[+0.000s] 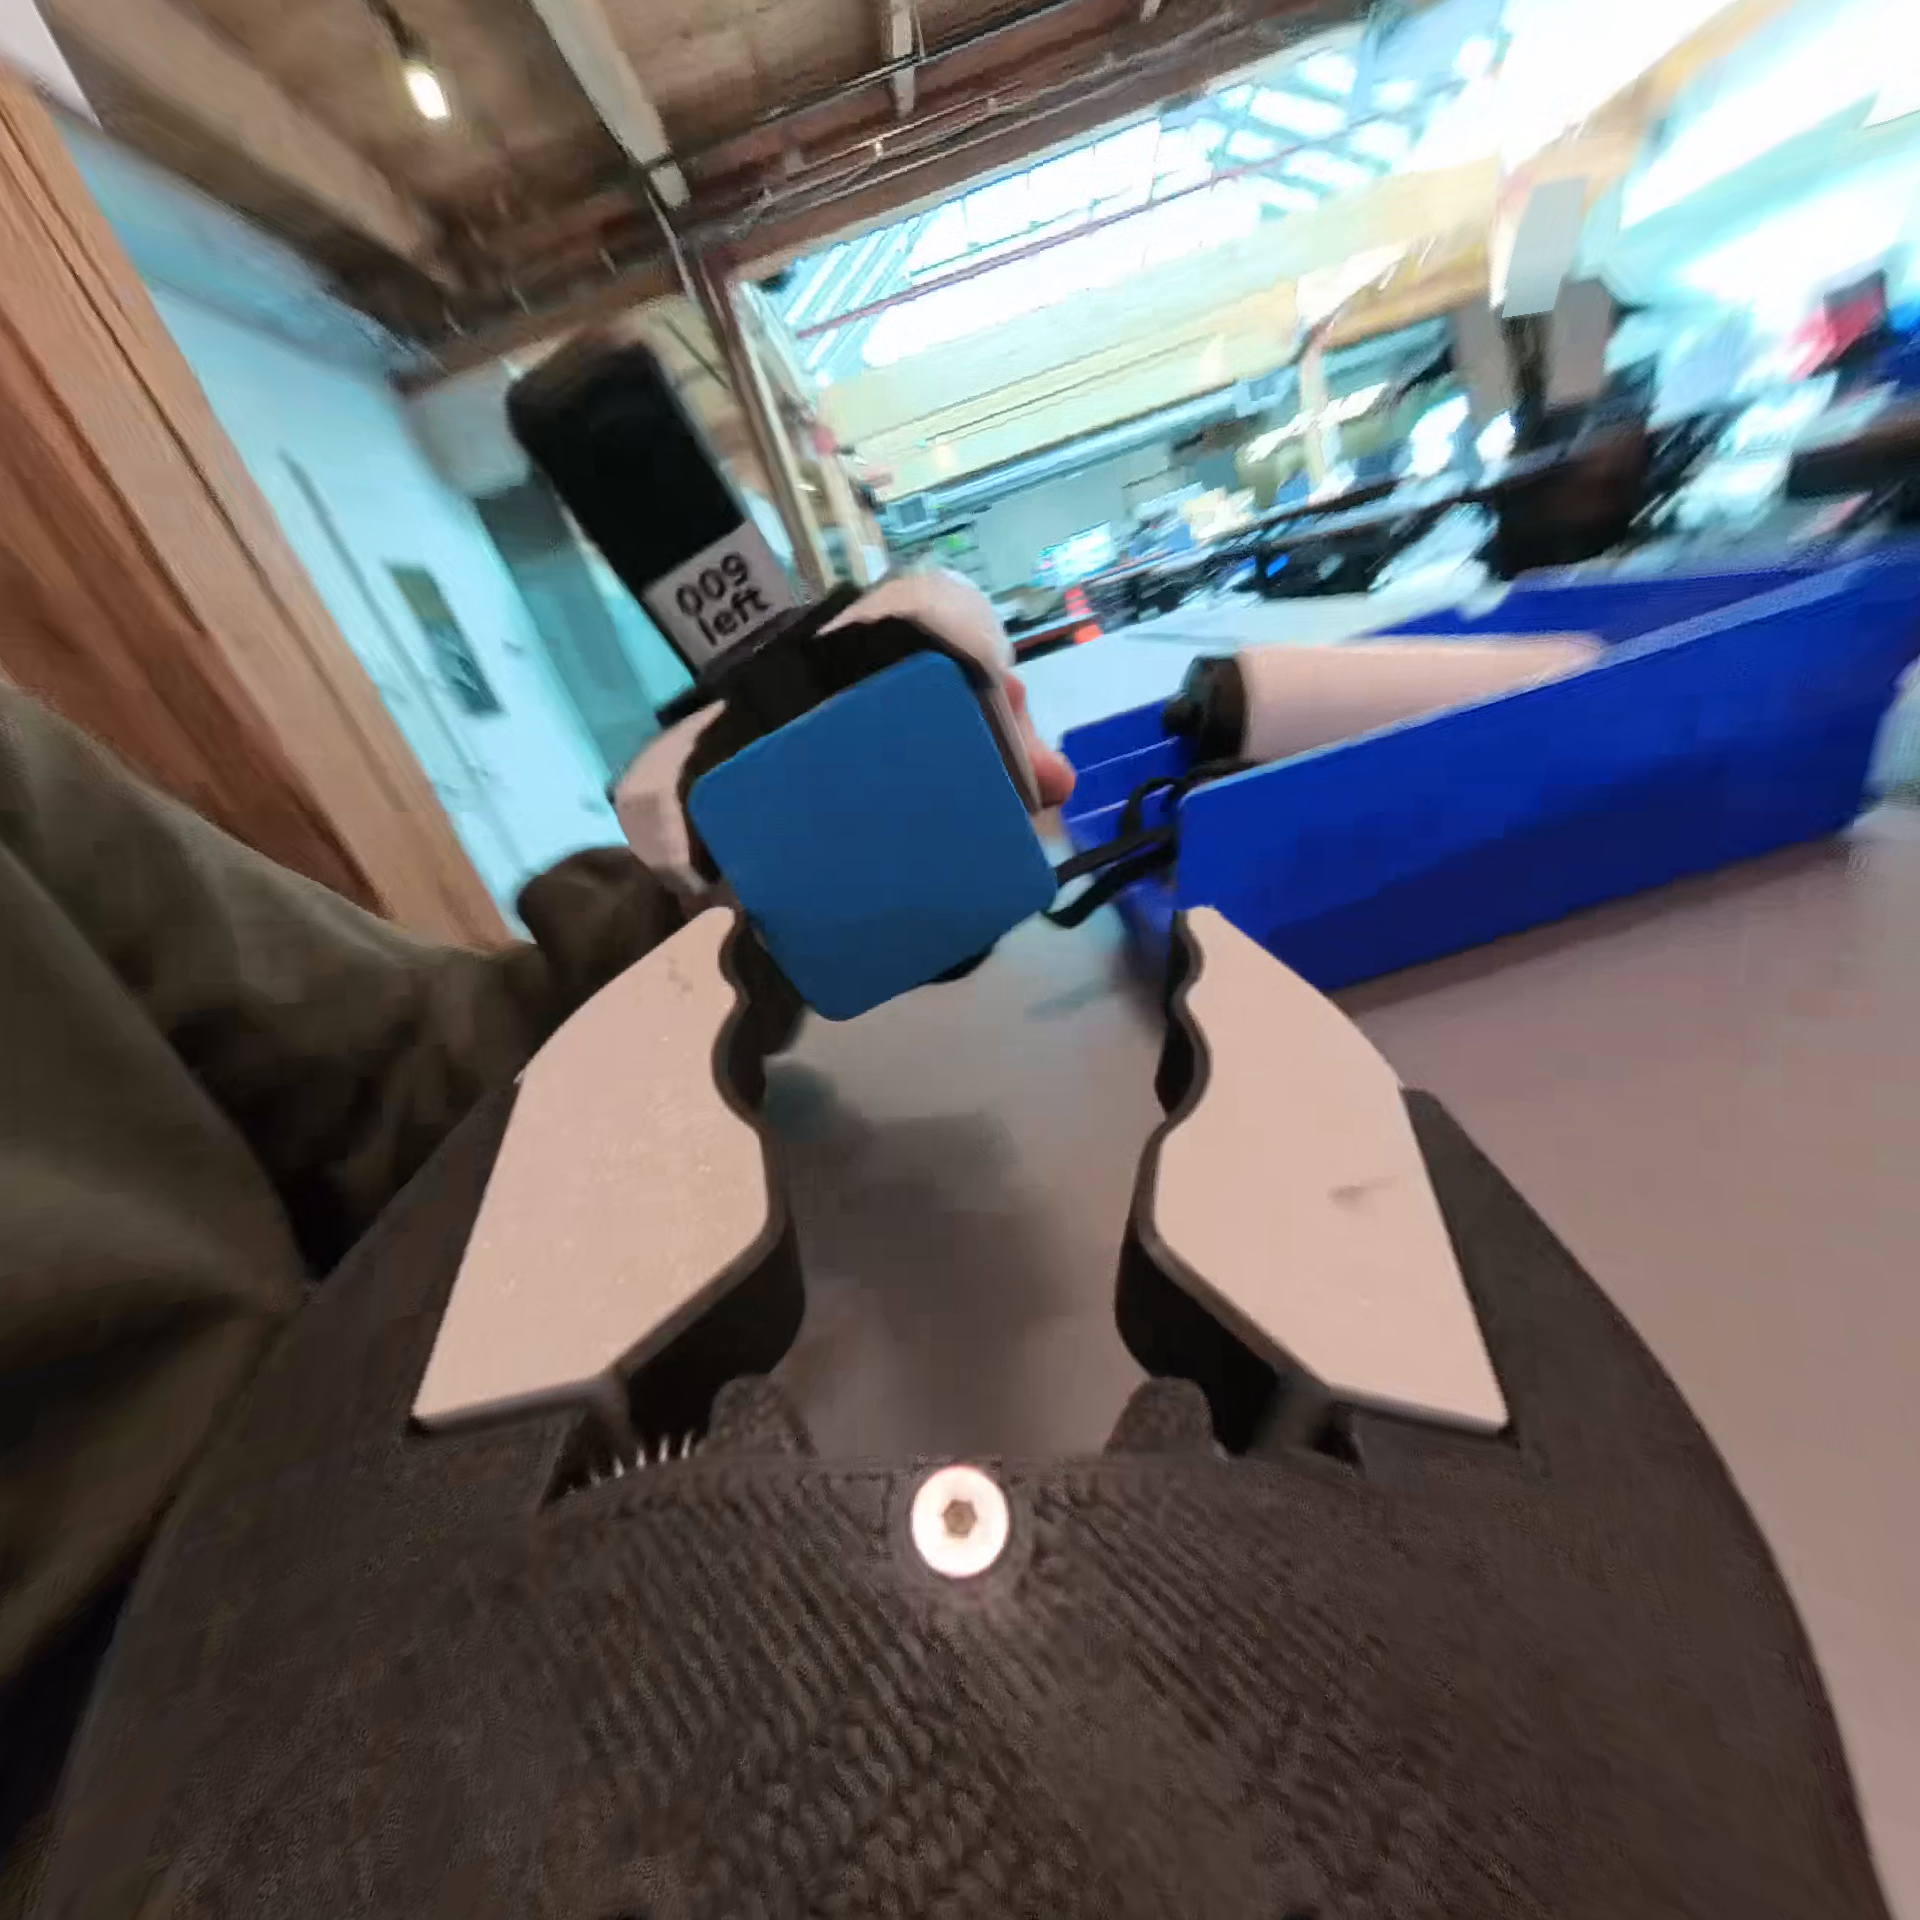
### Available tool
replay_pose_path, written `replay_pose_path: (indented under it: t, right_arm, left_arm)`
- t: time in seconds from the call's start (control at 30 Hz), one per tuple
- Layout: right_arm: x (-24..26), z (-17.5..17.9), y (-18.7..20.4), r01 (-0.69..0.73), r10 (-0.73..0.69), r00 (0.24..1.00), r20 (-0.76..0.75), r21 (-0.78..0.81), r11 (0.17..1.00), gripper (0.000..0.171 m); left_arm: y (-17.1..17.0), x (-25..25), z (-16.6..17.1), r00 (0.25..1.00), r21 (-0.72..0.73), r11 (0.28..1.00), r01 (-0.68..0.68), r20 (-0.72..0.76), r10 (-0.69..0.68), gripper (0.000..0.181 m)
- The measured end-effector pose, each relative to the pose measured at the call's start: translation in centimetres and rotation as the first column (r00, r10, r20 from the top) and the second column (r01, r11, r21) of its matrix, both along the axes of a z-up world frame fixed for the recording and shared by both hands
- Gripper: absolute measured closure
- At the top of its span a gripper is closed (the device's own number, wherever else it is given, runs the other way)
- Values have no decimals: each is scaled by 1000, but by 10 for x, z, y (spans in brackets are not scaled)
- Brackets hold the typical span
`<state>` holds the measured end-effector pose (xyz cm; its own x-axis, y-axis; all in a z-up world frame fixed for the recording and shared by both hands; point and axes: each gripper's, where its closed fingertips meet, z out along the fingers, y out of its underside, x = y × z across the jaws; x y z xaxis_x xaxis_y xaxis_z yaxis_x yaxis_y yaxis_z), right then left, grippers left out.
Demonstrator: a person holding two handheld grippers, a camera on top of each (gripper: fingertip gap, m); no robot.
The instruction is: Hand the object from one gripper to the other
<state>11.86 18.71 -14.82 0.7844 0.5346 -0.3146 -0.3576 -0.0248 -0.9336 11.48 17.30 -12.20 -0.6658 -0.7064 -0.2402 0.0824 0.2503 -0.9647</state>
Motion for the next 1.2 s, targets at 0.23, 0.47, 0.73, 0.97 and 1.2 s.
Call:
replay_pose_path:
  t: [0.23, 0.47, 0.73, 0.97, 1.2]
  right_arm:
    - [-10, 2, -5, -328, 255, 833, -491, -66, 942, 106]
    - [-11, -3, -4, -304, 243, 883, -401, -94, 948, 117]
    - [-1, 11, -11, -54, 49, 997, 54, 86, 995, 118]
    - [-1, 16, -17, 88, -341, 718, 607, 406, 909, 117]
    - [-20, 0, -14, -1, -334, 563, 756, 404, 915, 118]
  left_arm:
    - [-11, -2, -19, 968, 398, 917, -37, 240, -66, 126]
    - [-11, 1, -25, 967, 431, 901, -53, 248, -62, 124]
    - [-5, 3, -1, 998, -49, 998, -26, -53, 23, 81]
    - [-3, 3, -17, 769, -580, 809, -96, -559, -310, 96]
    - [-27, -14, -36, 564, -696, 718, -6, -595, -573, 116]
